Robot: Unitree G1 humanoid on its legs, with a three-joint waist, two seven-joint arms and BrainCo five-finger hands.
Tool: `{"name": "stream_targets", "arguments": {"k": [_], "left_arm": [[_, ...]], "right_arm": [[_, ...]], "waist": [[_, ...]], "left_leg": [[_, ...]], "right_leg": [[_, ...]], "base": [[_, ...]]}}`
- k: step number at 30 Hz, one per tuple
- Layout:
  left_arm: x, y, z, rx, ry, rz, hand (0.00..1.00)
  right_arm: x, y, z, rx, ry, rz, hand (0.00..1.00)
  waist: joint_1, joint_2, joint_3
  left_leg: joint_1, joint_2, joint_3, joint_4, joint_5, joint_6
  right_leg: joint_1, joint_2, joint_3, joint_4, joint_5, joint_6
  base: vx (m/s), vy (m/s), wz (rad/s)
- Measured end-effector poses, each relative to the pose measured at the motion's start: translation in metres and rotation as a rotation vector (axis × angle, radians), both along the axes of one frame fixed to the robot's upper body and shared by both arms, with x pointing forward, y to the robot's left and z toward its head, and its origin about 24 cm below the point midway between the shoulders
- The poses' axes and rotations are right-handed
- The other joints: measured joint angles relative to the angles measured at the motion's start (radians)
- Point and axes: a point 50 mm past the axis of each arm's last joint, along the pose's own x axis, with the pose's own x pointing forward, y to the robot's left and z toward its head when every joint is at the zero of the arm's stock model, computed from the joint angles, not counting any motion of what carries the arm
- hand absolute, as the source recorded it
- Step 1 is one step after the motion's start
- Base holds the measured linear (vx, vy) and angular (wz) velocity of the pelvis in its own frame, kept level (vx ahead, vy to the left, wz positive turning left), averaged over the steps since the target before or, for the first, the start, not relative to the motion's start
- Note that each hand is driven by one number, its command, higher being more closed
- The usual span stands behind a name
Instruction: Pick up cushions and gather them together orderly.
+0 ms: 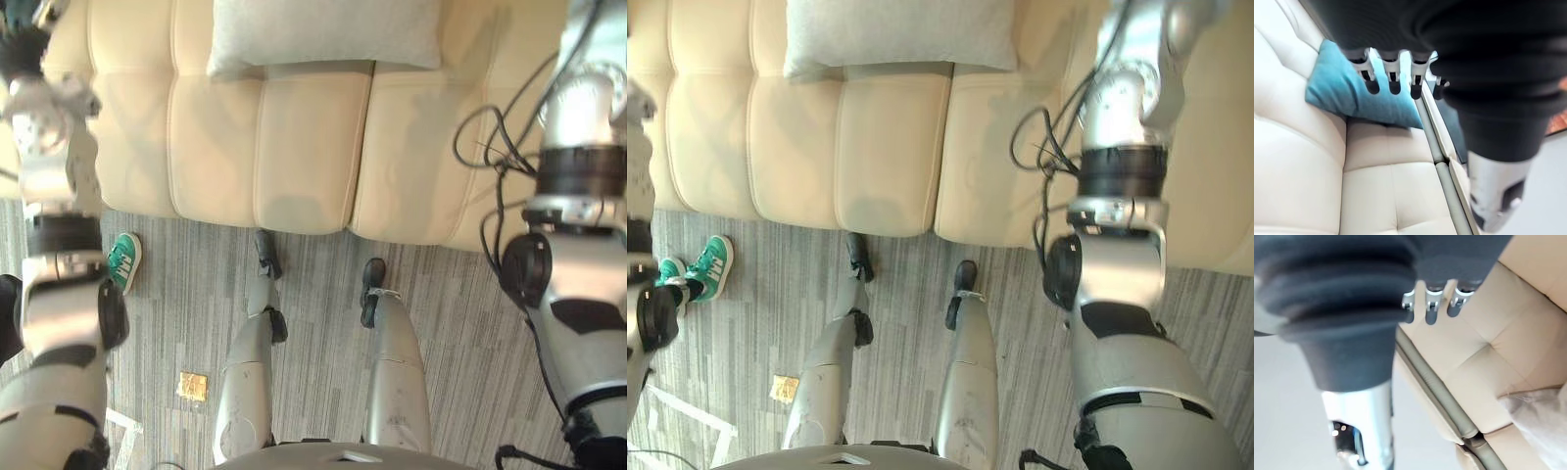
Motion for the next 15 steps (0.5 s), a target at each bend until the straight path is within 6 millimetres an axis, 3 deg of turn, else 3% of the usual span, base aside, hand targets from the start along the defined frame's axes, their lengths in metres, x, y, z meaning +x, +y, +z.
{"name": "stream_targets", "arguments": {"k": [1,2,3,5,8,9,10,13,14,15], "left_arm": [[-0.006,0.005,-0.013,-0.014,0.014,0.017,0.0],[-0.018,0.01,-0.033,-0.039,0.03,0.03,0.0],[-0.026,0.01,-0.048,-0.049,0.045,0.034,0.0],[-0.049,0.006,-0.099,-0.095,0.133,0.035,0.0],[-0.077,-0.011,-0.17,-0.207,0.305,0.0,0.0],[-0.093,-0.019,-0.2,-0.25,0.396,-0.02,0.0],[-0.101,-0.022,-0.212,-0.267,0.434,-0.028,0.0],[-0.148,-0.049,-0.285,-0.424,0.684,-0.074,0.0],[-0.155,-0.053,-0.295,-0.452,0.715,-0.078,0.0],[-0.167,-0.061,-0.312,-0.499,0.779,-0.084,0.0]], "right_arm": [[-0.004,-0.008,-0.013,0.001,0.018,-0.021,0.0],[-0.013,-0.019,-0.04,-0.011,0.063,-0.064,0.0],[-0.021,-0.027,-0.058,-0.027,0.1,-0.099,0.0],[-0.043,-0.038,-0.115,-0.091,0.251,-0.187,0.0],[-0.057,-0.021,-0.171,-0.176,0.41,-0.165,0.0],[-0.062,-0.009,-0.205,-0.192,0.517,-0.128,0.0],[-0.064,-0.005,-0.22,-0.198,0.569,-0.114,0.0],[-0.093,0.027,-0.32,-0.16,0.948,0.016,0.0],[-0.098,0.031,-0.334,-0.152,1.007,0.033,0.0],[-0.108,0.039,-0.361,-0.145,1.126,0.07,0.0]], "waist": [[0.006,0.001,0.0],[-0.001,0.001,0.0],[-0.008,0.0,0.0],[-0.022,-0.002,0.0],[-0.018,-0.02,-0.013],[-0.014,-0.041,-0.029],[-0.015,-0.048,-0.038],[-0.016,-0.077,-0.117],[-0.013,-0.079,-0.131],[-0.006,-0.086,-0.14]], "left_leg": [[0.018,0.006,0.002,0.01,0.04,0.028],[0.049,-0.005,-0.002,0.001,0.059,0.085],[0.067,-0.014,-0.019,-0.005,0.058,0.086],[0.131,-0.019,-0.045,-0.017,0.05,0.093],[0.227,-0.017,-0.048,-0.014,0.025,0.091],[0.269,-0.014,-0.047,-0.008,0.008,0.093],[0.28,-0.01,-0.048,-0.001,-0.001,0.091],[0.362,0.017,-0.037,0.032,-0.055,0.09],[0.375,0.022,-0.027,0.036,-0.06,0.086],[0.422,0.028,-0.012,0.039,-0.073,0.079]], "right_leg": [[0.017,0.007,-0.001,0.001,-0.005,0.006],[0.053,0.008,-0.004,-0.001,-0.017,0.015],[0.081,0.0,-0.011,-0.005,-0.023,0.017],[0.172,-0.003,-0.04,-0.036,-0.024,0.017],[0.287,0.0,-0.058,-0.073,-0.035,0.023],[0.338,0.006,-0.063,-0.097,-0.043,0.026],[0.357,0.012,-0.065,-0.108,-0.045,0.026],[0.474,0.043,-0.07,-0.183,-0.037,0.023],[0.492,0.049,-0.065,-0.196,-0.033,0.021],[0.538,0.058,-0.05,-0.223,-0.021,0.024]], "base": [[0.06,-0.062,-0.11],[0.07,-0.069,0.05],[0.1,-0.069,0.3],[0.13,-0.076,0.29],[0.08,-0.089,-0.05],[0.05,-0.097,-0.15],[0.04,-0.103,-0.21],[0.04,-0.099,-0.2],[0.06,-0.059,-0.39],[0.06,-0.03,-0.42]]}}
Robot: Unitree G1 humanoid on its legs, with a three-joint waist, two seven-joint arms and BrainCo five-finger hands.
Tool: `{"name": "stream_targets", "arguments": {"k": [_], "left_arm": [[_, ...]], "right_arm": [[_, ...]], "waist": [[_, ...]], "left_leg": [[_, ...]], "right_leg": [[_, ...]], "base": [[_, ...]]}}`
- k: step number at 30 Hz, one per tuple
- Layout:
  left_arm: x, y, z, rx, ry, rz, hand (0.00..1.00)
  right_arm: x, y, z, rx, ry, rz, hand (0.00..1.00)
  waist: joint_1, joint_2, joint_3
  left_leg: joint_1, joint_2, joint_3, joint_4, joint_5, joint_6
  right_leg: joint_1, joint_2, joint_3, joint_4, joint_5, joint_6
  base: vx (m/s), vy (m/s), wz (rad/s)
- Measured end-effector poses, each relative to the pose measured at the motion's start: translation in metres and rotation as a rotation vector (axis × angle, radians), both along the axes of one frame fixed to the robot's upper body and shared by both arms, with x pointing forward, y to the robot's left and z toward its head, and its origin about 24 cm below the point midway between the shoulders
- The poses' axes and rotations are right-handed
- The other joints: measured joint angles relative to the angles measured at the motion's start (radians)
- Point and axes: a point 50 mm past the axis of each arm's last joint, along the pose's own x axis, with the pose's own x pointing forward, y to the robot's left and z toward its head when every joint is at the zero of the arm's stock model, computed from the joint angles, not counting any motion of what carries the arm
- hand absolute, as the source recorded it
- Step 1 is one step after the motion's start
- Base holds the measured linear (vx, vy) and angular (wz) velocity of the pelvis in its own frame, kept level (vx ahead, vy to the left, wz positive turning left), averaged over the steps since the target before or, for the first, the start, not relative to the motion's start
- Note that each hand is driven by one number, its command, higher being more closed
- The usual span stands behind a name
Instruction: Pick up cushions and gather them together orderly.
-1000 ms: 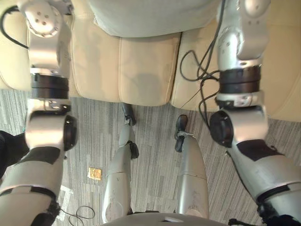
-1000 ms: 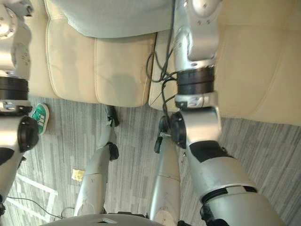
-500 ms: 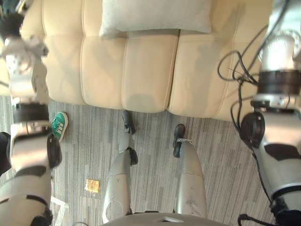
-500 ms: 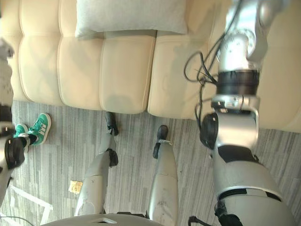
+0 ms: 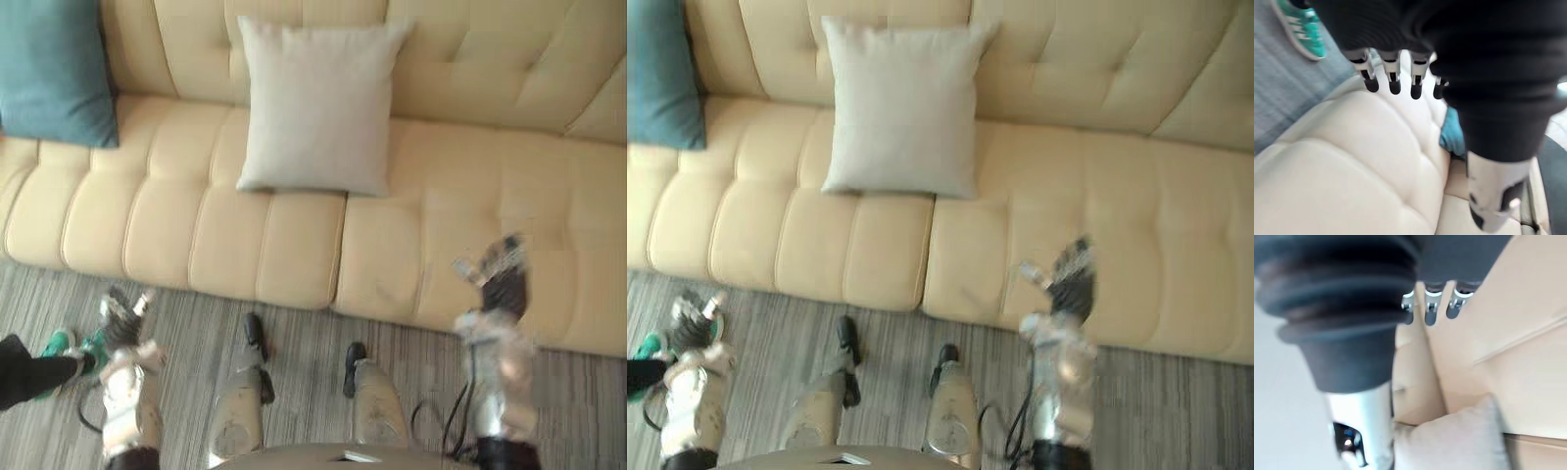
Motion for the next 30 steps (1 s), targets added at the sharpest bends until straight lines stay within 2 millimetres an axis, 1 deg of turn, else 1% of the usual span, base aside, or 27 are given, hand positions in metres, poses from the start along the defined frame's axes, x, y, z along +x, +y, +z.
{"name": "stream_targets", "arguments": {"k": [1,2,3,4,5,6,7,8,9,12,15,17,21,22,24,25,26,27,28,29,30], "left_arm": [[-0.009,-0.005,-0.012,-0.033,0.051,-0.003,0.0],[-0.03,-0.017,-0.038,-0.109,0.164,-0.003,0.0],[-0.036,-0.022,-0.046,-0.133,0.207,-0.007,0.0],[-0.046,-0.029,-0.059,-0.156,0.283,-0.024,0.0],[-0.052,-0.034,-0.066,-0.173,0.327,-0.031,0.0],[-0.065,-0.042,-0.08,-0.203,0.42,-0.037,0.0],[-0.076,-0.047,-0.089,-0.211,0.497,-0.046,0.0],[-0.084,-0.049,-0.094,-0.223,0.542,-0.045,0.0],[-0.096,-0.052,-0.101,-0.262,0.599,0.0,0.0],[-0.101,-0.05,-0.104,-0.272,0.627,0.015,0.0],[-0.102,-0.05,-0.107,-0.278,0.657,0.014,0.0],[-0.102,-0.049,-0.107,-0.256,0.68,-0.016,0.0],[-0.096,-0.048,-0.107,-0.233,0.689,-0.05,0.0],[-0.092,-0.048,-0.107,-0.216,0.691,-0.072,0.0],[-0.087,-0.046,-0.105,-0.193,0.688,-0.095,0.0],[-0.081,-0.044,-0.104,-0.169,0.682,-0.118,0.0],[-0.078,-0.043,-0.103,-0.162,0.676,-0.119,0.0],[-0.074,-0.043,-0.101,-0.16,0.664,-0.122,0.0],[-0.076,-0.045,-0.101,-0.163,0.66,-0.113,0.0],[-0.075,-0.046,-0.101,-0.164,0.66,-0.111,0.0],[-0.073,-0.041,-0.1,-0.145,0.66,-0.106,0.0]], "right_arm": [[-0.006,0.005,-0.018,0.014,0.081,0.005,0.0],[-0.021,0.014,-0.052,0.048,0.241,0.015,0.0],[-0.027,0.017,-0.063,0.069,0.297,0.014,0.0],[-0.036,0.022,-0.082,0.084,0.393,0.022,0.0],[-0.043,0.025,-0.092,0.099,0.45,0.026,0.0],[-0.054,0.03,-0.109,0.125,0.543,0.031,0.0],[-0.061,0.033,-0.118,0.12,0.61,0.042,0.0],[-0.066,0.035,-0.123,0.111,0.649,0.054,0.0],[-0.079,0.037,-0.135,0.11,0.741,0.063,0.0],[-0.085,0.037,-0.143,0.11,0.809,0.068,0.0],[-0.089,0.037,-0.15,0.103,0.87,0.079,0.0],[-0.093,0.037,-0.152,0.083,0.899,0.086,0.0],[-0.086,0.038,-0.152,0.084,0.898,0.092,0.0],[-0.082,0.04,-0.151,0.083,0.893,0.092,0.0],[-0.079,0.042,-0.151,0.083,0.887,0.099,0.0],[-0.077,0.044,-0.151,0.087,0.884,0.104,0.0],[-0.077,0.046,-0.151,0.081,0.885,0.117,0.0],[-0.077,0.046,-0.151,0.081,0.885,0.117,0.0],[-0.074,0.039,-0.148,0.059,0.872,0.106,0.0],[-0.071,0.04,-0.147,0.059,0.866,0.109,0.0],[-0.072,0.045,-0.147,0.07,0.863,0.114,0.0]], "waist": [[0.001,-0.002,-0.009],[0.003,0.0,-0.056],[0.003,0.002,-0.073],[0.002,0.004,-0.09],[0.002,0.003,-0.099],[0.005,0.004,-0.112],[0.007,0.004,-0.118],[0.011,0.005,-0.127],[0.015,0.007,-0.15],[0.016,0.005,-0.163],[0.016,0.002,-0.167],[0.02,-0.012,-0.17],[0.029,-0.017,-0.168],[0.034,-0.022,-0.163],[0.037,-0.033,-0.154],[0.038,-0.047,-0.143],[0.036,-0.063,-0.133],[0.041,-0.062,-0.131],[0.061,-0.019,-0.131],[0.064,-0.015,-0.124],[0.044,-0.025,-0.126]], "left_leg": [[0.03,0.004,0.012,0.001,-0.009,-0.001],[0.067,0.014,0.031,0.003,-0.024,-0.007],[0.076,0.019,0.039,0.002,-0.027,-0.008],[0.095,0.025,0.049,0.002,-0.032,-0.009],[0.108,0.027,0.055,0.001,-0.034,-0.011],[0.138,0.033,0.072,-0.004,-0.039,-0.015],[0.168,0.035,0.086,-0.018,-0.043,-0.022],[0.188,0.035,0.098,-0.032,-0.043,-0.023],[0.218,0.034,0.106,-0.059,-0.037,-0.026],[0.238,0.034,0.125,-0.061,-0.04,-0.029],[0.282,0.025,0.133,-0.066,-0.051,-0.029],[0.306,0.017,0.134,-0.066,-0.059,-0.025],[0.309,0.011,0.158,-0.066,-0.064,-0.018],[0.31,0.01,0.174,-0.066,-0.065,-0.016],[0.309,0.009,0.188,-0.06,-0.068,-0.013],[0.306,0.004,0.185,-0.059,-0.073,-0.006],[0.302,-0.002,0.175,-0.059,-0.085,-0.003],[0.298,-0.006,0.142,-0.059,-0.091,-0.009],[0.279,0.024,0.106,-0.057,-0.081,0.034],[0.272,0.03,0.104,-0.039,-0.081,0.044],[0.241,0.038,0.078,0.013,-0.102,0.054]], "right_leg": [[0.033,0.006,0.007,-0.021,0.007,0.001],[0.074,0.019,0.022,-0.064,0.022,0.0],[0.086,0.025,0.026,-0.08,0.031,-0.001],[0.109,0.033,0.034,-0.105,0.043,0.0],[0.121,0.036,0.041,-0.116,0.048,-0.001],[0.151,0.043,0.054,-0.142,0.061,-0.001],[0.176,0.05,0.066,-0.165,0.07,-0.003],[0.186,0.054,0.076,-0.177,0.076,-0.004],[0.213,0.062,0.089,-0.217,0.095,-0.005],[0.23,0.065,0.112,-0.242,0.11,-0.009],[0.275,0.063,0.138,-0.276,0.126,-0.011],[0.292,0.06,0.156,-0.278,0.128,-0.013],[0.271,0.059,0.194,-0.282,0.144,-0.025],[0.262,0.061,0.213,-0.285,0.151,-0.035],[0.251,0.061,0.219,-0.283,0.155,-0.041],[0.241,0.059,0.211,-0.271,0.152,-0.066],[0.238,0.057,0.191,-0.271,0.138,-0.137],[0.237,0.051,0.157,-0.277,0.127,-0.208],[0.223,0.049,0.079,-0.208,0.079,-0.204],[0.194,0.031,0.066,-0.089,0.063,-0.171],[0.158,-0.002,0.04,0.154,0.03,-0.119]], "base": [[0.08,-0.029,-0.61],[0.05,-0.018,-0.45],[0.05,-0.014,-0.45],[0.03,-0.005,-0.28],[0.03,0.002,-0.38],[0.01,0.013,-0.4],[0.0,0.018,-0.43],[0.01,0.032,-0.43],[0.01,0.032,-0.34],[-0.02,0.033,-0.3],[-0.02,0.036,-0.22],[-0.03,0.029,-0.14],[-0.04,0.023,-0.3],[-0.06,0.022,-0.42],[-0.04,0.011,-0.27],[-0.04,0.013,-0.02],[-0.03,0.02,0.0],[-0.01,0.032,-0.28],[0.01,0.016,-0.36],[0.0,0.0,0.0],[-0.05,-0.066,0.57]]}}
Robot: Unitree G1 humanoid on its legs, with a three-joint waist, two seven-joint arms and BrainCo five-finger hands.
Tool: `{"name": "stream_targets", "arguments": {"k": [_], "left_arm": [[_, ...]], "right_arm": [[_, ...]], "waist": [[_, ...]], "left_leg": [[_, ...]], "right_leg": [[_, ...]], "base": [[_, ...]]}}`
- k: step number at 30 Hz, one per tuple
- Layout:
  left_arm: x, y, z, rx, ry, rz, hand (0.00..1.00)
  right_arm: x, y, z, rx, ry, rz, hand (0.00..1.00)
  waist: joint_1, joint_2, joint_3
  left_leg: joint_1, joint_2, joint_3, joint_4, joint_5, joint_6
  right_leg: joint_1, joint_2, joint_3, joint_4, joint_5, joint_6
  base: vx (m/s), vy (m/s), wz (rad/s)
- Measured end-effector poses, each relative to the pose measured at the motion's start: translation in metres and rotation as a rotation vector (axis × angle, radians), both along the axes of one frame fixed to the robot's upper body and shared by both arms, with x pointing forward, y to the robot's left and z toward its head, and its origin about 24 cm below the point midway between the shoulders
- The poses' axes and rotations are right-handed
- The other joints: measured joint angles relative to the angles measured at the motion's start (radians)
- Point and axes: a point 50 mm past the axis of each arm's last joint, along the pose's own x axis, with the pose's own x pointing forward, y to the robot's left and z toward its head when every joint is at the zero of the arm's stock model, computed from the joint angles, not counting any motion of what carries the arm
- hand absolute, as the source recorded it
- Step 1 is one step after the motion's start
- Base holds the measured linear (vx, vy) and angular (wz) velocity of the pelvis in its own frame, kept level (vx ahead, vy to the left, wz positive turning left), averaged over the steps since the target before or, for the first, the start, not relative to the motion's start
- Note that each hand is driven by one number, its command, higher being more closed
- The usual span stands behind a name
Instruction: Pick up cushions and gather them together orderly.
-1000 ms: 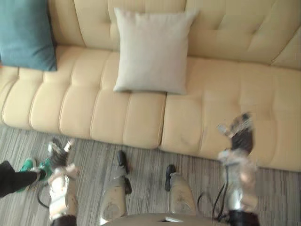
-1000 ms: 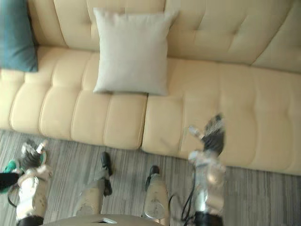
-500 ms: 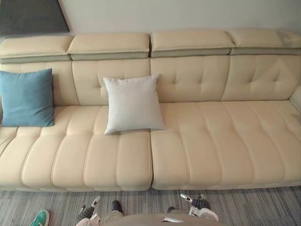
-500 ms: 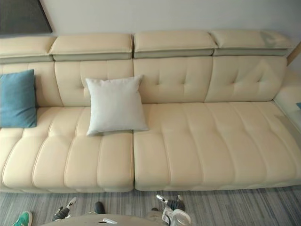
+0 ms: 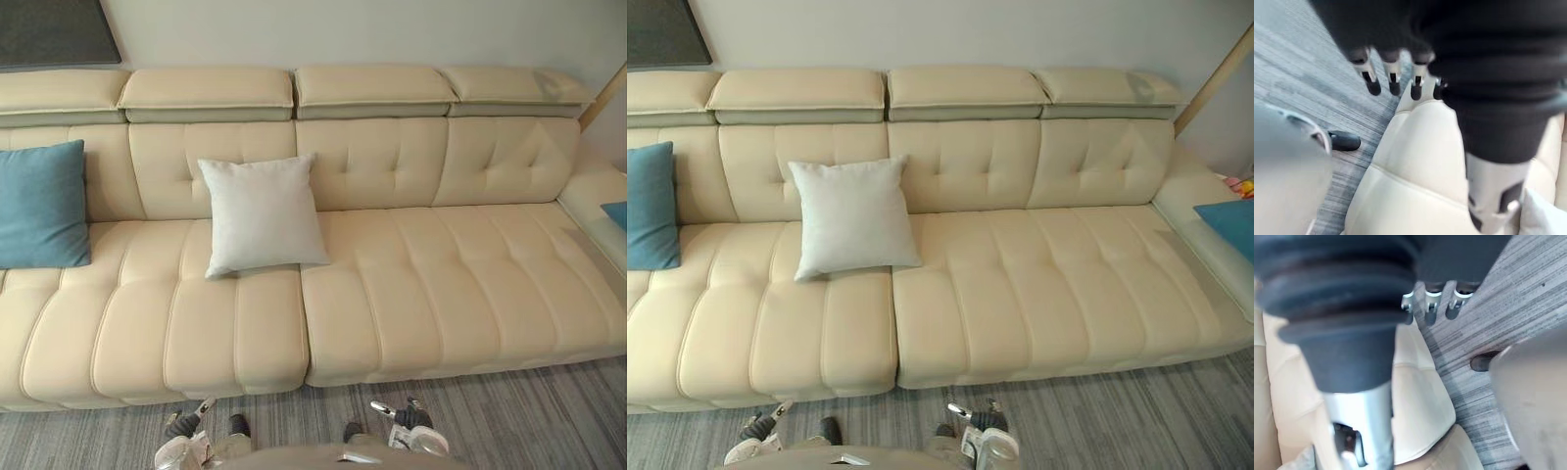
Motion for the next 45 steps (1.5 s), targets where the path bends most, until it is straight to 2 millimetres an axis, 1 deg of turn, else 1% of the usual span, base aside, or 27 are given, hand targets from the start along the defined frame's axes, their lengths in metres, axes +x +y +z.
{"name": "stream_targets", "arguments": {"k": [1,2,4,5,6,8,9,12,15,16,17,19,20,21,22,23,24,26,27,29,31,37,39,41,42,43,45], "left_arm": [[0.001,0.005,0.001,0.016,0.001,-0.016,0.0],[0.0,0.007,0.001,0.02,0.002,-0.02,0.0],[-0.007,0.019,0.004,0.055,0.012,-0.006,0.0],[-0.007,0.018,0.003,0.05,0.016,-0.003,0.0],[-0.009,0.014,0.001,0.033,0.026,0.005,0.0],[-0.012,0.008,-0.001,0.014,0.035,0.019,0.0],[-0.013,0.006,-0.002,0.01,0.042,0.017,0.0],[-0.003,0.003,-0.001,0.015,0.03,-0.026,0.0],[-0.001,-0.001,-0.001,0.012,0.033,-0.054,0.0],[-0.003,-0.003,-0.002,0.008,0.04,-0.067,0.0],[-0.002,-0.003,-0.002,0.009,0.04,-0.073,0.0],[0.002,0.002,0.0,0.018,0.024,-0.051,0.0],[-0.003,0.005,0.0,0.028,0.039,-0.048,0.0],[-0.009,0.002,-0.002,0.017,0.052,-0.043,0.0],[-0.011,0.002,-0.003,0.014,0.06,-0.039,0.0],[-0.015,-0.003,-0.005,-0.006,0.065,-0.021,0.0],[-0.017,0.001,-0.004,-0.004,0.061,-0.007,0.0],[-0.025,0.009,-0.003,0.017,0.075,-0.001,0.0],[-0.025,0.011,-0.003,0.018,0.079,-0.006,0.0],[-0.024,0.009,-0.004,0.015,0.083,-0.023,0.0],[-0.022,0.006,-0.005,0.014,0.093,-0.047,0.0],[-0.006,-0.01,-0.006,-0.007,0.074,-0.108,0.0],[0.003,-0.02,-0.005,-0.019,0.056,-0.138,0.0],[0.01,-0.026,-0.004,-0.029,0.037,-0.157,0.0],[0.012,-0.029,-0.004,-0.027,0.034,-0.175,0.0],[0.011,-0.03,-0.004,-0.028,0.038,-0.185,0.0],[0.012,-0.032,-0.004,-0.031,0.036,-0.206,0.0]], "right_arm": [[-0.005,0.003,-0.003,0.008,0.019,0.005,0.0],[-0.006,0.003,-0.004,0.011,0.026,0.006,0.0],[-0.003,0.006,-0.005,0.01,0.036,0.033,0.0],[0.003,0.004,-0.003,0.0,0.026,0.044,0.0],[0.02,-0.002,0.003,-0.028,-0.006,0.069,0.0],[0.032,-0.01,0.008,-0.064,-0.028,0.101,0.0],[0.038,-0.015,0.012,-0.083,-0.042,0.105,0.0],[0.045,-0.018,0.015,-0.097,-0.058,0.112,0.0],[0.043,-0.02,0.014,-0.108,-0.049,0.103,0.0],[0.038,-0.023,0.013,-0.115,-0.038,0.082,0.0],[0.034,-0.025,0.012,-0.115,-0.028,0.071,0.0],[0.022,-0.025,0.005,-0.096,0.013,0.025,0.0],[0.014,-0.029,0.003,-0.1,0.035,-0.002,0.0],[0.008,-0.031,0.002,-0.104,0.047,-0.009,0.0],[0.004,-0.031,0.0,-0.103,0.057,-0.013,0.0],[-0.004,-0.031,-0.003,-0.094,0.084,-0.023,0.0],[-0.013,-0.022,-0.007,-0.061,0.113,-0.037,0.0],[-0.02,-0.009,-0.012,-0.02,0.129,-0.057,0.0],[-0.021,-0.008,-0.012,-0.016,0.131,-0.056,0.0],[-0.021,-0.008,-0.012,-0.017,0.125,-0.06,0.0],[-0.017,-0.009,-0.01,-0.021,0.114,-0.057,0.0],[-0.002,-0.007,-0.004,-0.034,0.058,-0.021,0.0],[0.004,-0.007,-0.001,-0.038,0.035,-0.011,0.0],[0.008,-0.008,0.002,-0.046,0.013,-0.01,0.0],[0.006,-0.012,0.002,-0.053,0.016,-0.02,0.0],[0.003,-0.013,0.001,-0.055,0.024,-0.022,0.0],[-0.002,-0.017,0.0,-0.067,0.038,-0.026,0.0]], "waist": [[-0.001,-0.014,-0.006],[0.001,-0.019,-0.01],[0.034,-0.068,-0.045],[0.038,-0.072,-0.051],[0.041,-0.037,-0.044],[0.056,-0.012,-0.04],[0.056,0.016,-0.036],[0.052,0.024,0.014],[0.03,0.046,0.039],[0.017,0.061,0.039],[0.013,0.061,0.038],[0.019,0.02,0.051],[0.018,-0.002,0.046],[0.017,0.01,0.04],[0.01,0.022,0.037],[0.015,0.04,0.032],[0.02,0.025,0.027],[0.017,-0.014,0.001],[0.014,-0.022,-0.005],[0.0,-0.014,-0.011],[-0.014,-0.004,-0.015],[-0.013,0.037,-0.017],[-0.01,0.045,-0.012],[-0.013,0.056,0.006],[-0.015,0.066,0.012],[-0.014,0.063,0.011],[-0.023,0.065,0.007]], "left_leg": [[-0.014,-0.005,-0.017,0.012,0.002,0.003],[-0.014,-0.009,-0.025,0.01,0.012,-0.008],[-0.048,-0.034,-0.029,0.036,0.033,-0.026],[-0.065,-0.024,-0.026,0.055,0.035,-0.029],[-0.143,0.016,-0.033,0.15,0.029,-0.035],[-0.165,-0.013,-0.083,0.131,0.017,-0.047],[-0.163,-0.014,-0.081,0.107,0.022,-0.022],[-0.176,-0.007,-0.077,0.11,0.049,-0.026],[-0.159,0.009,-0.078,0.064,0.109,-0.033],[-0.13,0.013,-0.091,-0.014,0.159,-0.081],[-0.133,0.012,-0.1,-0.016,0.139,-0.109],[-0.169,-0.023,-0.136,0.19,0.034,-0.058],[-0.166,-0.064,-0.145,0.411,-0.113,-0.029],[-0.136,-0.058,-0.154,0.486,-0.214,-0.048],[-0.114,-0.053,-0.177,0.493,-0.274,-0.063],[-0.076,-0.044,-0.217,0.445,-0.374,-0.072],[-0.063,-0.056,-0.166,0.397,-0.387,-0.088],[-0.044,-0.073,-0.132,0.332,-0.388,-0.086],[-0.031,-0.087,-0.13,0.303,-0.382,-0.078],[-0.009,-0.107,-0.096,0.24,-0.35,-0.055],[0.011,-0.116,-0.054,0.195,-0.323,-0.048],[0.053,-0.096,0.058,0.18,-0.298,-0.022],[0.069,-0.056,0.144,0.183,-0.298,-0.017],[0.101,-0.038,0.228,0.177,-0.298,-0.015],[0.126,-0.03,0.271,0.173,-0.298,-0.015],[0.147,-0.029,0.302,0.173,-0.302,-0.024],[0.167,-0.027,0.306,0.159,-0.301,-0.049]], "right_leg": [[0.021,-0.021,-0.018,0.156,-0.025,0.037],[0.038,-0.026,-0.021,0.191,-0.034,0.053],[0.109,-0.036,-0.003,0.075,0.024,0.131],[0.125,-0.015,0.004,0.025,0.016,0.142],[0.17,0.03,0.006,-0.131,0.026,0.132],[0.196,0.038,0.009,-0.251,0.026,0.132],[0.214,0.051,0.004,-0.308,0.019,0.127],[0.251,0.061,0.002,-0.413,0.015,0.122],[0.252,0.079,0.003,-0.422,0.007,0.13],[0.234,0.088,-0.004,-0.4,0.008,0.128],[0.224,0.084,-0.008,-0.394,0.008,0.127],[0.198,0.031,0.009,-0.372,0.014,0.129],[0.194,-0.009,0.049,-0.379,0.028,0.13],[0.183,0.001,0.094,-0.396,0.047,0.134],[0.173,0.014,0.121,-0.405,0.058,0.133],[0.137,0.045,0.177,-0.416,0.078,0.133],[0.107,0.049,0.226,-0.428,0.099,0.114],[0.063,0.07,0.232,-0.413,0.132,0.122],[0.054,0.092,0.238,-0.415,0.153,0.105],[0.045,0.104,0.264,-0.444,0.182,0.084],[0.028,0.106,0.295,-0.453,0.211,0.101],[-0.036,0.172,0.392,-0.452,0.253,0.088],[-0.063,0.208,0.299,-0.456,0.303,0.045],[-0.073,0.181,0.088,-0.422,0.227,-0.03],[-0.086,0.14,-0.055,-0.372,0.187,-0.039],[-0.087,0.11,-0.144,-0.342,0.185,-0.034],[-0.093,0.122,-0.159,-0.328,0.184,-0.011]], "base": [[-0.05,-0.059,0.71],[0.01,-0.094,0.52],[0.03,-0.136,-0.08],[-0.06,-0.186,-0.49],[-0.14,-0.173,-0.46],[-0.14,-0.016,-0.47],[-0.14,0.029,-0.3],[-0.21,-0.039,-0.13],[-0.24,-0.052,-0.03],[-0.32,-0.026,0.05],[-0.26,0.01,-0.09],[-0.14,0.065,-0.47],[-0.17,0.079,-0.9],[-0.22,0.161,-0.99],[-0.16,0.175,-1.18],[-0.25,0.267,-1.39],[-0.2,0.195,-1.41],[-0.13,0.134,-1.24],[-0.07,0.104,-1.29],[-0.03,0.073,-0.82],[0.02,0.032,-0.58],[0.08,-0.006,-0.92],[0.05,-0.077,-1.37],[0.02,-0.102,-1.16],[0.02,-0.07,-1.11],[0.06,-0.064,-1.06],[0.1,-0.119,-0.72]]}}
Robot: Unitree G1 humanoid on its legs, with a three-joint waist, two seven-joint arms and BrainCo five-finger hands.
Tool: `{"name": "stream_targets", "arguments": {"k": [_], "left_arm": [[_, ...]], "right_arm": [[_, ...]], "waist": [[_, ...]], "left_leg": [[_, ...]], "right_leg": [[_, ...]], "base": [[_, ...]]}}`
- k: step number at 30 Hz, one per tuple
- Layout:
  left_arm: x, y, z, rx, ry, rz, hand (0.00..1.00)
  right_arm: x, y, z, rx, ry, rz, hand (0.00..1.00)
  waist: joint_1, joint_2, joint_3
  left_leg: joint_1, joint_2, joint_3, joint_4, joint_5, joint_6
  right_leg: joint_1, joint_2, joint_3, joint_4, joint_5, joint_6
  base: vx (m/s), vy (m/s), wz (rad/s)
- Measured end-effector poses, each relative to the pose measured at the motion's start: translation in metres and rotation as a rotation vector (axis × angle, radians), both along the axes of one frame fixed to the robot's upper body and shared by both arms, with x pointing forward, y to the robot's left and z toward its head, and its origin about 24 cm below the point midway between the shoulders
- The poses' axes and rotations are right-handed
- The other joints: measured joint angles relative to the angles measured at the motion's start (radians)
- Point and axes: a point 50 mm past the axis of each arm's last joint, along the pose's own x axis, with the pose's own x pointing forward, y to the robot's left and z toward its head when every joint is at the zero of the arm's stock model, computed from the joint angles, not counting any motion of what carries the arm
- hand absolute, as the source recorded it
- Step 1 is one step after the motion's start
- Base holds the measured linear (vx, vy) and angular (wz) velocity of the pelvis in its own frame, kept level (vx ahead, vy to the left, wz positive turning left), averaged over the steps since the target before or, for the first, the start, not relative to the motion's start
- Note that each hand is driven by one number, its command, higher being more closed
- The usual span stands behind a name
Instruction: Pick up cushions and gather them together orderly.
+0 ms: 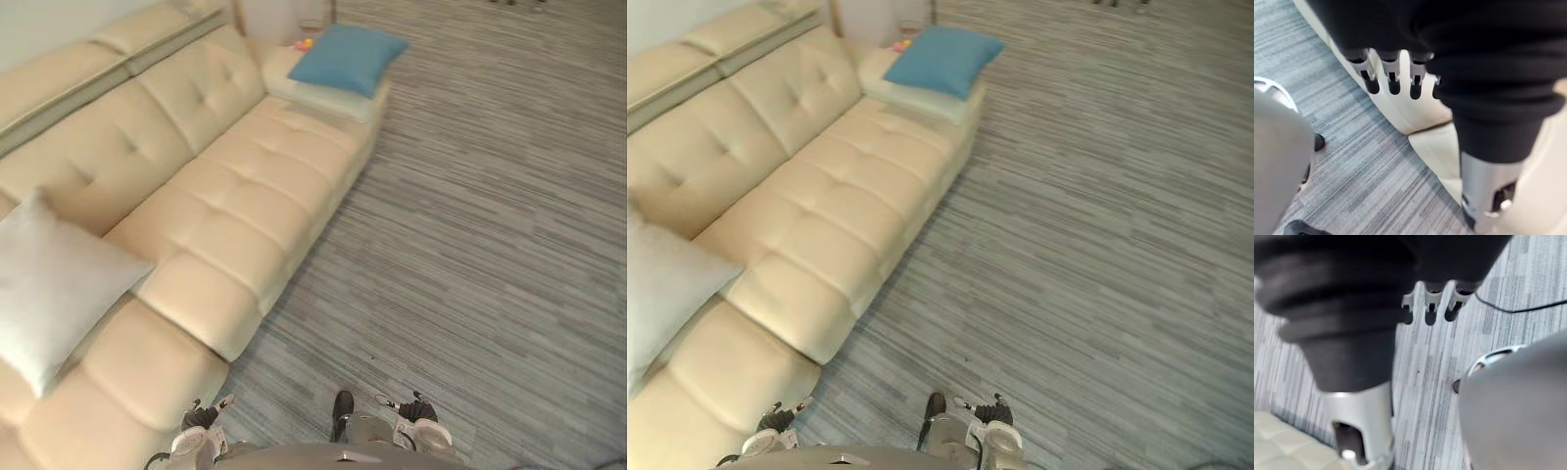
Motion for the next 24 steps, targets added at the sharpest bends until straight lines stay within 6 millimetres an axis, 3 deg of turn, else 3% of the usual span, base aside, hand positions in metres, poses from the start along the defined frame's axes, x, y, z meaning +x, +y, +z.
{"name": "stream_targets", "arguments": {"k": [4,6,8,9,11,12,15,18,19,20,21,23,24], "left_arm": [[0.003,-0.007,0.0,-0.017,-0.007,-0.047,0.0],[0.003,-0.005,0.0,-0.009,-0.008,-0.046,0.0],[0.002,-0.005,0.002,-0.009,-0.021,-0.025,0.0],[0.003,-0.006,0.003,-0.009,-0.031,-0.026,0.0],[0.006,-0.004,0.005,-0.001,-0.05,-0.024,0.0],[0.008,-0.004,0.006,-0.002,-0.063,-0.015,0.0],[0.012,-0.003,0.009,0.001,-0.094,0.003,0.0],[0.012,-0.003,0.01,0.01,-0.098,0.007,0.0],[0.01,-0.002,0.01,0.015,-0.093,0.009,0.0],[0.01,-0.001,0.01,0.021,-0.091,0.01,0.0],[0.01,0.001,0.01,0.025,-0.089,0.009,0.0],[0.01,0.008,0.01,0.045,-0.088,0.005,0.0],[0.008,0.011,0.01,0.053,-0.079,0.002,0.0]], "right_arm": [[0.0,-0.009,0.001,-0.008,-0.005,-0.044,0.0],[-0.001,-0.006,0.001,-0.001,-0.005,-0.047,0.0],[-0.002,-0.006,0.001,-0.008,-0.001,-0.026,0.0],[0.001,-0.006,0.002,-0.013,-0.008,-0.013,0.0],[0.006,-0.004,0.003,-0.012,-0.018,-0.004,0.0],[0.006,-0.004,0.003,-0.012,-0.012,-0.006,0.0],[0.009,-0.001,0.003,-0.004,-0.014,-0.002,0.0],[0.012,0.001,0.003,0.001,-0.019,0.001,0.0],[0.014,0.001,0.002,0.01,-0.017,-0.003,0.0],[0.013,0.003,0.0,0.022,-0.005,-0.006,0.0],[0.012,0.004,0.0,0.024,-0.001,-0.006,0.0],[0.007,0.011,-0.003,0.046,0.013,-0.009,0.0],[0.004,0.015,-0.005,0.057,0.02,-0.009,0.0]], "waist": [[-0.006,0.025,0.01],[-0.006,0.023,0.022],[0.014,0.036,0.025],[0.025,0.043,0.023],[0.031,0.04,0.024],[0.038,0.037,0.027],[0.062,0.034,0.028],[0.07,0.034,0.025],[0.084,0.039,0.023],[0.09,0.028,0.015],[0.09,0.021,0.009],[0.084,-0.025,-0.012],[0.09,-0.045,-0.021]], "left_leg": [[-0.003,0.04,-0.025,0.061,0.013,-0.032],[-0.064,0.135,-0.094,0.366,0.006,-0.044],[-0.16,0.221,-0.195,0.671,0.098,0.028],[-0.206,0.221,-0.255,0.764,0.069,0.013],[-0.29,0.185,-0.304,0.802,-0.015,-0.001],[-0.333,0.157,-0.319,0.769,-0.041,0.011],[-0.405,0.097,-0.344,0.541,-0.055,0.022],[-0.43,0.025,-0.43,0.249,0.002,-0.017],[-0.428,0.014,-0.469,0.123,0.077,-0.033],[-0.422,-0.004,-0.479,0.127,0.128,-0.003],[-0.425,-0.018,-0.485,0.139,0.132,0.016],[-0.414,-0.061,-0.444,0.18,0.074,0.064],[-0.37,-0.078,-0.398,0.173,0.034,0.078]], "right_leg": [[-0.022,0.047,0.052,0.027,-0.046,-0.004],[0.028,0.068,0.07,0.046,-0.082,-0.015],[0.071,0.114,0.134,0.071,-0.12,-0.04],[0.082,0.127,0.177,0.086,-0.136,-0.052],[0.093,0.129,0.227,0.083,-0.145,-0.057],[0.102,0.13,0.264,0.073,-0.146,-0.056],[0.139,0.122,0.342,0.041,-0.159,-0.046],[0.163,0.103,0.393,0.022,-0.185,-0.021],[0.179,0.107,0.435,-0.001,-0.194,-0.005],[0.188,0.1,0.473,-0.011,-0.207,0.011],[0.192,0.092,0.485,-0.016,-0.215,0.018],[0.174,0.042,0.501,0.075,-0.258,0.08],[0.089,0.031,0.497,0.283,-0.268,0.165]], "base": [[0.12,-0.161,-0.5],[0.17,-0.186,-0.46],[0.21,-0.09,-0.91],[0.19,0.031,-1.09],[0.22,0.075,-0.92],[0.26,0.105,-0.84],[0.21,0.136,-0.75],[0.33,0.272,-0.63],[0.41,0.342,-0.95],[0.44,0.366,-0.95],[0.39,0.321,-0.67],[0.46,0.336,-0.63],[0.44,0.288,-0.71]]}}
